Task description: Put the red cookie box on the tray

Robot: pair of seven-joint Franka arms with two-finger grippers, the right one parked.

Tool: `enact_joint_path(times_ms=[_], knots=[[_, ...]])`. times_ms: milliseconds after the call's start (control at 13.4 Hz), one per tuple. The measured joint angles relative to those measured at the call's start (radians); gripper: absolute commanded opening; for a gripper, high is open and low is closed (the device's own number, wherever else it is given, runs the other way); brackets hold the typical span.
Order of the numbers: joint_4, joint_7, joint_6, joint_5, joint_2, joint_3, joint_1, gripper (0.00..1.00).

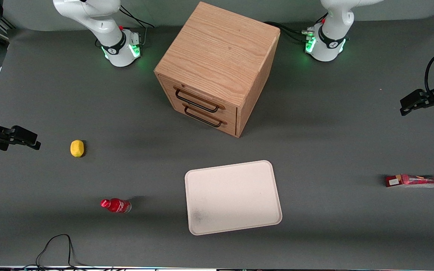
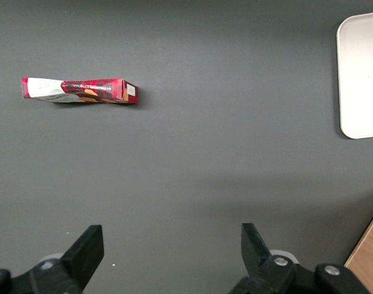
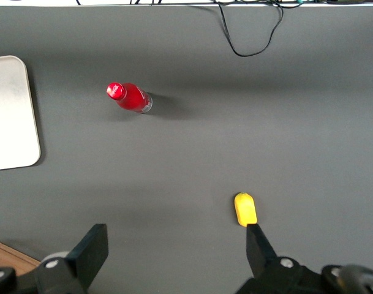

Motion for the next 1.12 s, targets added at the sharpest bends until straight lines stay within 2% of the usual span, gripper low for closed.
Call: enact_joint_path(times_ms=[447,596,745,1117], knots=[[0.000,0.009,-0.001,0.000,0.006,0.019,0.020,1.00],[-0.002,0.088,-0.001,0.003,0.021,0.050,0.022,1.00],[-0.001,0.272,0.012,0.007,0.056,0.110,0.023,1.00],[0.017,0.930,0.220,0.008,0.231,0.282,0.049,1.00]])
